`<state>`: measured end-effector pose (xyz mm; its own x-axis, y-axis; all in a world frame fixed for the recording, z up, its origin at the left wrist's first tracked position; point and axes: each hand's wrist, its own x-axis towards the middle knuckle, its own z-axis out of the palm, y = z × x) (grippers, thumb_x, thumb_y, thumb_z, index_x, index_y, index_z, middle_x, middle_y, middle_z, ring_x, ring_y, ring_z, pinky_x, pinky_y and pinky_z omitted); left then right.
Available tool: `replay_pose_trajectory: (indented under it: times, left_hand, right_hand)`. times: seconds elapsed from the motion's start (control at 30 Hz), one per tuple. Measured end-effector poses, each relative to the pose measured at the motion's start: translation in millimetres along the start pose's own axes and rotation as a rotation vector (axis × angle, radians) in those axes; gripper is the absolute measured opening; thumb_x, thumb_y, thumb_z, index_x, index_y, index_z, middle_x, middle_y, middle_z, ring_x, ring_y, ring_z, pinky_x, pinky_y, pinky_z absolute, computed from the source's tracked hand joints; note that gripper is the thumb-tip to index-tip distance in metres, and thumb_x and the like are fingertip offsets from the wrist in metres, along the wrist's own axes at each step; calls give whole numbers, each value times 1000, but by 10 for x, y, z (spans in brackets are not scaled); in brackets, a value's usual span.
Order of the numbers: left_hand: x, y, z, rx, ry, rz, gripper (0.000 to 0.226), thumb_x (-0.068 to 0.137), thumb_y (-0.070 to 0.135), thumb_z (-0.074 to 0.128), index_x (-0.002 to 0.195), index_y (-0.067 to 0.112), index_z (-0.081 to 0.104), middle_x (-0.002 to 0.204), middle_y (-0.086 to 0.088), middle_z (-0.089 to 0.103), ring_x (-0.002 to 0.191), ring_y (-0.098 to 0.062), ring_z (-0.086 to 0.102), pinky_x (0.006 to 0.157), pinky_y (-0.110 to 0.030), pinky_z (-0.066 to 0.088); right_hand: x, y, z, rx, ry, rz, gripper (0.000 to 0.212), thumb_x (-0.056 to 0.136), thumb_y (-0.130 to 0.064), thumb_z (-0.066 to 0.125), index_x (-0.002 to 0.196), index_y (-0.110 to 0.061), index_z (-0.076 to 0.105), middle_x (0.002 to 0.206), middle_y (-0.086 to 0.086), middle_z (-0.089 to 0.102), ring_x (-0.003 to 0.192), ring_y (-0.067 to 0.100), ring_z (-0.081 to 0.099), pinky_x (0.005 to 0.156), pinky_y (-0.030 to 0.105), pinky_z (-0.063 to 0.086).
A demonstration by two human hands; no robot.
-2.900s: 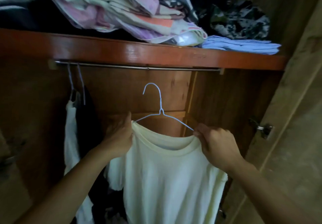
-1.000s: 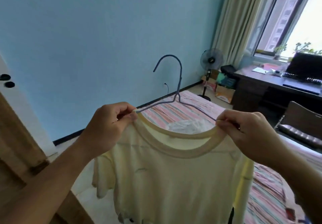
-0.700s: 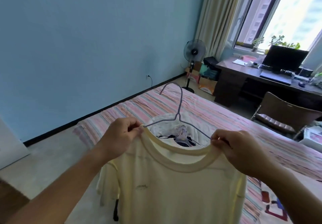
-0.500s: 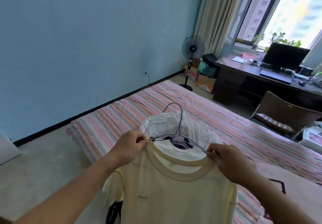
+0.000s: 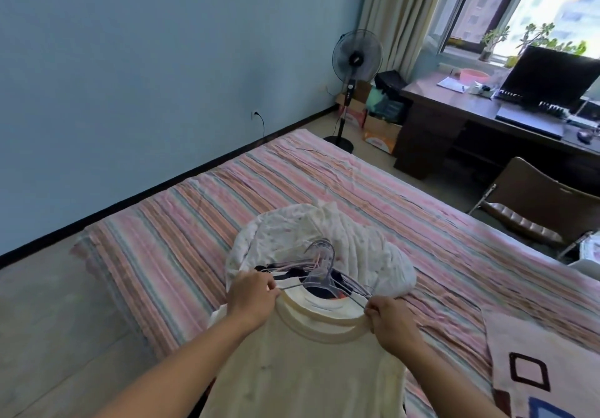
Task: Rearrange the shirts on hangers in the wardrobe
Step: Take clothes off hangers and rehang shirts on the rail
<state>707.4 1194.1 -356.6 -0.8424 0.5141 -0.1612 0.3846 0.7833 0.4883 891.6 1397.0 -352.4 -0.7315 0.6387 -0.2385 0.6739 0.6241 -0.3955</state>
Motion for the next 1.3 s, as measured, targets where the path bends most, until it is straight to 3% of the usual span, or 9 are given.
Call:
replay_pose_trajectory:
  times: [0.13,0.23,0.33,0.43,0.5,0.63,0.83,1.1,1.3]
  left_hand:
    - [483,6,471,-210,-77,-97,16,94,30,55,78,27,55,80,7,62,84,-20,62,73,-34,49]
    - [771,-64,813,-336,-174,-128,9,96,20,52,103,23,57,102,-2,67,99,-24,63,87,-40,51]
    - [949,-167,1131,-244,-340,-120,59,87,15,56,143,24,40,146,-7,45,132,-24,46,103,-33,43]
    - [1106,-313,1388,-138,-452,-82,89,73,27,63,153,31,23,156,-2,32,140,-22,36,105,-30,42]
    - [1205,-436,1527,-8,-493,-28,98,65,35,63,152,39,18,151,5,38,133,-20,43,100,-35,46]
    - [1329,-627,1772,-4,-624,13,117,58,46,71,155,35,6,159,12,20,148,-20,16,114,-45,31]
    - [1378,-795,1932,-164,-586,11,121,56,44,68,156,37,2,162,19,9,151,-12,0,122,-40,16]
    - [1180,-533,1317,-256,-484,-29,111,57,53,69,154,39,17,160,12,17,148,-7,10,115,-27,27]
    - [785,-377,453,-232,-379,32,105,66,53,72,155,38,18,160,10,23,145,-10,25,113,-25,29]
  right_hand:
    - [542,176,309,152,75,112,17,88,-4,59,72,-1,63,70,13,66,71,30,61,57,31,33]
    - [874,288,527,173,81,149,12,88,-6,61,76,-9,63,71,6,64,71,26,58,61,32,40]
    - [1086,384,788,165,-7,133,12,81,-10,64,90,-17,62,81,-3,64,79,20,61,71,37,47]
    - [1274,478,1107,118,-55,120,27,70,-15,59,95,-26,54,81,-8,59,81,17,61,66,32,44]
    - [1389,515,1289,112,-87,106,40,69,-12,61,107,-24,54,97,-5,62,97,22,62,76,31,45]
    - [1563,550,1541,56,-239,116,75,80,-16,66,146,-10,31,148,7,41,132,22,47,99,25,37]
    - [1607,638,1687,-194,-329,24,93,93,-31,57,156,-5,-6,165,13,-10,151,18,16,116,23,21]
    - [1443,278,1317,-122,-281,-37,94,96,-31,61,157,-8,-7,166,10,-6,153,21,9,117,28,24]
    - [1070,-341,721,-109,-159,-156,80,94,-30,60,156,-15,12,165,2,15,147,20,28,109,31,37]
